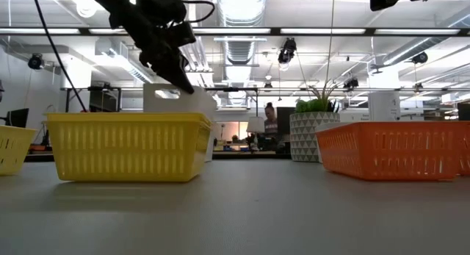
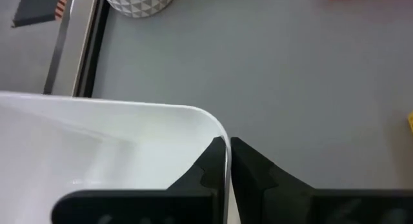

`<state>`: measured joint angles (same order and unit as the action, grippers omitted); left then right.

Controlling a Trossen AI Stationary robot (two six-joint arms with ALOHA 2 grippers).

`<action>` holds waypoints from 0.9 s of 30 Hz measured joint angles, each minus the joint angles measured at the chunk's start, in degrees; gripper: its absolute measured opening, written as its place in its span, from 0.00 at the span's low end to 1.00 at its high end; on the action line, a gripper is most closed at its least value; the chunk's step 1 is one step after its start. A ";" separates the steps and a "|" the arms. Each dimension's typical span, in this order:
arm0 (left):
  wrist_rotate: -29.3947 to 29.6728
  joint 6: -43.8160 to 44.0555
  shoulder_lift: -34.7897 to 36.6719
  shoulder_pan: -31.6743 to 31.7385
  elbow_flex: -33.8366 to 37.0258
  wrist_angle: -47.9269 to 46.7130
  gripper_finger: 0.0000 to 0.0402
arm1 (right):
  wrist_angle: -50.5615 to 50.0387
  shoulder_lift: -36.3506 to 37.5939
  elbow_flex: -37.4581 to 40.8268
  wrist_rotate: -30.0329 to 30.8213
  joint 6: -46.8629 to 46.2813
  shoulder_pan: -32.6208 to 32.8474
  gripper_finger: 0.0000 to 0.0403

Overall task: Stack baskets by color
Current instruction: Stack the middle white bin on the left white bin

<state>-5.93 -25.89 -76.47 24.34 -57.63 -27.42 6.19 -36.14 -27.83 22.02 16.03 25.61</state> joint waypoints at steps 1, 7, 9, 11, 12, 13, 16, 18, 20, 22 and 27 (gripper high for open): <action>-0.02 0.02 -0.33 0.04 0.00 0.03 0.00 | -0.01 0.00 0.00 0.00 0.00 0.00 0.02; 0.20 0.02 -2.51 0.07 0.00 -0.04 0.00 | -0.11 0.00 0.00 0.00 -0.15 0.00 0.02; 0.20 0.04 -3.20 0.07 0.00 0.00 0.00 | -0.13 0.00 0.00 0.00 -0.19 0.00 0.02; 0.22 0.09 -3.73 0.07 0.00 0.00 0.00 | -0.19 0.00 0.00 0.00 -0.20 0.00 0.02; 0.21 0.09 -3.93 0.07 -0.01 -0.01 0.00 | -0.19 0.00 0.00 0.00 -0.20 0.00 0.02; 0.20 0.09 -4.11 0.07 0.00 -0.02 0.00 | -0.22 0.00 0.00 0.00 -0.23 0.00 0.02; 0.20 0.85 -4.57 0.07 -0.01 0.00 0.00 | -0.39 0.00 0.00 0.00 -0.62 0.00 0.02; 0.20 1.46 -4.83 0.08 -0.01 -0.02 0.01 | -0.47 -0.02 0.00 0.00 -0.65 0.00 0.02; 0.22 1.57 -4.87 0.07 -0.02 0.03 0.04 | -0.58 -0.02 0.00 0.00 -1.06 0.00 0.02; 0.31 2.06 -4.87 0.09 -0.02 -0.01 0.08 | -0.88 0.00 0.00 0.00 -1.16 0.00 0.02; 0.35 3.04 -4.50 0.09 -0.02 0.02 0.19 | -1.26 -0.02 0.00 0.00 -1.18 0.00 0.02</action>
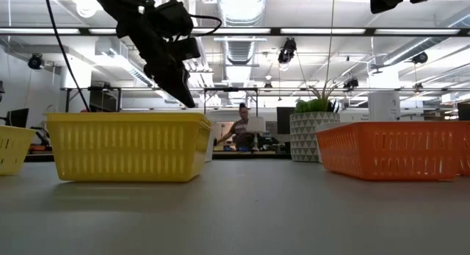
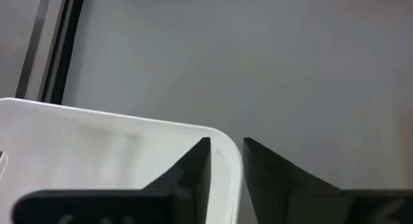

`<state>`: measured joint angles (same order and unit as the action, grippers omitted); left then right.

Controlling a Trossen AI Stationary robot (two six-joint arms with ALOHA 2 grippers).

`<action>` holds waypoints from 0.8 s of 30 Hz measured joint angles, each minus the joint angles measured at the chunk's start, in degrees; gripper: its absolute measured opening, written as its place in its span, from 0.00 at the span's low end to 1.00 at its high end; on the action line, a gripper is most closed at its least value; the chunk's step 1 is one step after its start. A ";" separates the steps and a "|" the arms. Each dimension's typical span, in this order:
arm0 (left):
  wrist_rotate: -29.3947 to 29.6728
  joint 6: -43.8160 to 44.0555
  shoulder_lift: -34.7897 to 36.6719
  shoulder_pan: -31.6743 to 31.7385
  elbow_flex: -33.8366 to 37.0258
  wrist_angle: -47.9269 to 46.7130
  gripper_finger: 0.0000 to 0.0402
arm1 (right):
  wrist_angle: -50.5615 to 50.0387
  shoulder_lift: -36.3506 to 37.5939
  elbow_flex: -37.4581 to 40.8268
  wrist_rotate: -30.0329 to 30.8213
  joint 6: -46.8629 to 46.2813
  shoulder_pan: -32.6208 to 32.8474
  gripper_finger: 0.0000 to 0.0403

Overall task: Stack baskets by color
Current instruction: Stack the middle white bin on the left white bin, then stack the top orange bin on the middle orange bin

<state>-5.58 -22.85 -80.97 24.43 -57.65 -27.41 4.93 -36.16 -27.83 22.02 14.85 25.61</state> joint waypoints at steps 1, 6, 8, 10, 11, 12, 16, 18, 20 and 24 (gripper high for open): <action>0.00 0.09 0.20 -0.03 0.00 -0.04 0.21 | 0.00 0.02 0.00 0.00 0.01 0.00 0.02; -0.19 4.41 2.67 -0.32 -0.29 -1.16 0.27 | -0.12 0.02 0.00 0.00 -0.01 0.00 0.02; -0.36 5.92 4.27 -0.61 -0.15 -1.60 0.27 | -0.39 0.00 0.00 0.00 -0.35 0.00 0.02; -0.42 8.52 5.60 -0.98 -0.13 -1.71 0.27 | -0.44 0.00 0.00 0.00 -0.42 0.00 0.02; -0.42 10.01 6.22 -1.22 -0.11 -1.72 0.27 | -0.44 0.00 0.00 0.00 -0.42 0.00 0.02; -0.41 11.28 6.72 -1.53 -0.11 -1.76 0.27 | -0.44 0.02 0.00 0.00 -0.44 0.00 0.02; -0.42 13.49 8.39 -3.15 0.67 -1.65 0.27 | -0.44 0.02 0.00 0.00 -0.76 0.00 0.02; -0.40 13.81 9.42 -4.48 2.06 -0.69 0.27 | -0.46 0.00 0.00 -0.02 -0.90 0.00 0.02; -0.22 15.19 11.00 -6.21 4.41 2.31 0.27 | -0.50 0.00 0.00 -0.02 -1.21 0.00 0.02; 1.93 20.71 14.43 -9.69 9.47 8.10 0.27 | -0.58 0.00 0.00 -0.02 -1.50 0.00 0.02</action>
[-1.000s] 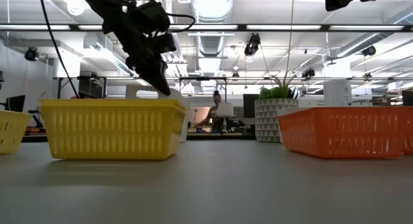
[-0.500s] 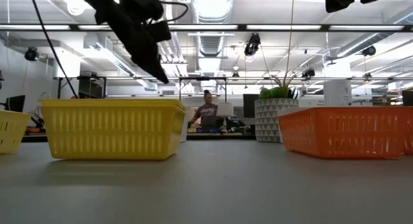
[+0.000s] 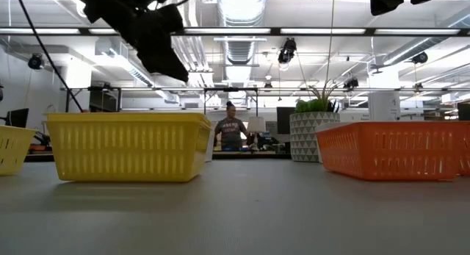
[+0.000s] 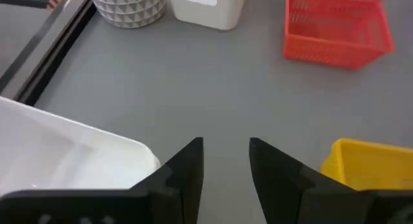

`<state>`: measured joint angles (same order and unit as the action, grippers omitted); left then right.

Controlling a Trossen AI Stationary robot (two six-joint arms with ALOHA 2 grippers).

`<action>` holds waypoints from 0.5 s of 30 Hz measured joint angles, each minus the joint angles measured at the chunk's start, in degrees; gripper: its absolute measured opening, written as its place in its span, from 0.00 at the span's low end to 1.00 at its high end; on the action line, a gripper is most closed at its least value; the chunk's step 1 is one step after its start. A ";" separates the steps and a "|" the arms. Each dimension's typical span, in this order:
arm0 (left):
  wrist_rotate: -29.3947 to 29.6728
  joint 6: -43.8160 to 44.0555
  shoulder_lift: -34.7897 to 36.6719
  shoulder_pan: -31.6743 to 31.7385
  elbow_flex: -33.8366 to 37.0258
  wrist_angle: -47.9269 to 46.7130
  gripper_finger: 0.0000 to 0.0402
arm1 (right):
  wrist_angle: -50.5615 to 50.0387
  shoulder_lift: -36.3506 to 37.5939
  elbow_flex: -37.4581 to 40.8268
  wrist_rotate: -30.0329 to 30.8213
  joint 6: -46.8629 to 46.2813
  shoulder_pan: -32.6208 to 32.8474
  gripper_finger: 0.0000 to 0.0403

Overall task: Stack baskets by color
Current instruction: Stack the top orange bin on the middle orange bin

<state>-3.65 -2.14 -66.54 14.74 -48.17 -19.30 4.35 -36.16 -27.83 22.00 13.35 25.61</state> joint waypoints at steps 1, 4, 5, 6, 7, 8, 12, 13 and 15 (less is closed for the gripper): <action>0.84 1.75 0.89 -0.82 1.00 0.71 0.27 | -0.05 -0.01 0.00 -0.01 -0.01 0.00 0.02; 4.12 6.33 3.54 -3.57 3.45 1.88 0.27 | -0.05 -0.31 0.00 0.00 -0.34 0.00 0.02; 5.41 7.59 4.32 -4.49 3.95 1.58 0.27 | -0.05 -0.39 0.00 -0.02 -0.34 0.00 0.02; 6.37 8.59 5.03 -5.27 4.37 1.03 0.27 | -0.07 -0.49 0.00 0.00 -0.35 0.00 0.02; 7.20 9.54 5.72 -5.98 4.57 0.66 0.27 | 0.00 -0.63 0.00 0.00 -0.34 0.00 0.02; 7.38 10.56 6.45 -6.50 4.60 0.43 0.27 | 0.13 -0.73 0.00 0.00 -0.35 0.00 0.02; 7.53 12.24 8.89 -7.18 4.58 -1.69 0.27 | 0.17 -0.81 0.00 0.00 -0.34 0.00 0.02; 7.54 12.25 9.51 -7.18 4.58 -2.21 0.27 | 0.21 -0.81 0.00 0.00 -0.36 0.00 0.02; 7.67 11.09 10.66 -7.18 4.03 -5.64 0.27 | 0.17 -0.79 0.00 0.00 -0.52 0.00 0.02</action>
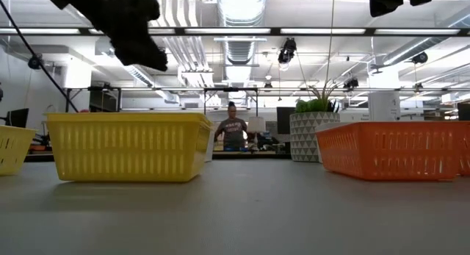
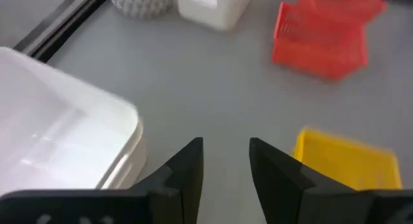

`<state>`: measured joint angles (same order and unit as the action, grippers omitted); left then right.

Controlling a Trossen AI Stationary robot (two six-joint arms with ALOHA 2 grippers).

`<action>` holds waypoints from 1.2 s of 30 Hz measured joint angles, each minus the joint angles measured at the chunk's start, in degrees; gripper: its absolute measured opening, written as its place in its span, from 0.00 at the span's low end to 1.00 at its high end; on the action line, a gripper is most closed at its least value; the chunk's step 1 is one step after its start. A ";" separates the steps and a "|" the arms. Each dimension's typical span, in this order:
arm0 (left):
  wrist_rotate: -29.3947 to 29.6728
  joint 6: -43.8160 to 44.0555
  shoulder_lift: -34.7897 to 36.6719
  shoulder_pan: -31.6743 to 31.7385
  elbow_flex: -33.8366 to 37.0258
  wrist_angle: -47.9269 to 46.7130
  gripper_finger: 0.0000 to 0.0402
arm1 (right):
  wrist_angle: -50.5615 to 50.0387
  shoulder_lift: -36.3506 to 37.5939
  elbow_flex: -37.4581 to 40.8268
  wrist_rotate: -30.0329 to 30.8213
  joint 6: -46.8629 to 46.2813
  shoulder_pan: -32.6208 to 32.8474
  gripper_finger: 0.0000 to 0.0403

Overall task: Stack baskets by color
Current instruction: Stack the top orange bin on the middle orange bin

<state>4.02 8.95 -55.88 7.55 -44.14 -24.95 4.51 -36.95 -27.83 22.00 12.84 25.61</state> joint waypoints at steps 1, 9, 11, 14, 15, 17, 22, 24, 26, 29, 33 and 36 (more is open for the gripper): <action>0.19 -1.46 0.37 0.02 -0.96 -3.25 0.27 | 0.02 0.00 0.00 0.00 -0.10 0.00 0.02; 14.43 -16.08 -3.10 5.11 -14.23 -38.60 0.27 | 0.09 0.00 0.00 0.00 0.03 0.00 0.02; 13.98 -18.67 -5.07 7.75 -15.38 -41.39 0.27 | 0.46 0.00 0.00 0.00 0.40 0.00 0.02; 13.85 -24.39 -8.67 11.94 -15.72 -45.41 0.27 | 0.47 0.02 0.00 0.00 0.46 0.00 0.02; 13.85 -26.75 -9.91 13.38 -15.45 -45.68 0.27 | 0.46 0.02 0.00 0.00 0.47 0.00 0.02; 13.76 -31.82 -12.25 16.44 -14.81 -46.02 0.27 | 0.46 0.03 0.00 0.00 0.51 0.00 0.02; 13.61 -41.91 -18.54 23.80 -14.18 -45.94 0.27 | 0.44 0.04 0.00 0.00 0.65 0.00 0.02; 13.59 -44.44 -20.70 26.15 -14.18 -45.61 0.27 | 0.40 0.04 0.00 0.00 0.66 0.00 0.02; 13.45 -46.49 -22.58 27.83 -14.16 -45.14 0.27 | 0.36 0.04 0.00 0.00 0.66 0.00 0.02; 11.60 -49.17 -24.51 29.57 -14.05 -43.03 0.27 | 0.22 0.04 0.00 0.00 0.64 0.00 0.02; 10.35 -51.68 -26.84 31.28 -13.24 -40.54 0.27 | 0.14 0.04 0.00 0.00 0.64 0.00 0.02; 9.82 -51.69 -28.15 32.33 -13.20 -38.91 0.27 | -0.02 0.04 0.00 0.00 0.64 0.00 0.02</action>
<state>13.84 -42.74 -84.03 39.88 -57.34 -63.86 4.49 -36.91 -27.83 22.00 13.47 25.61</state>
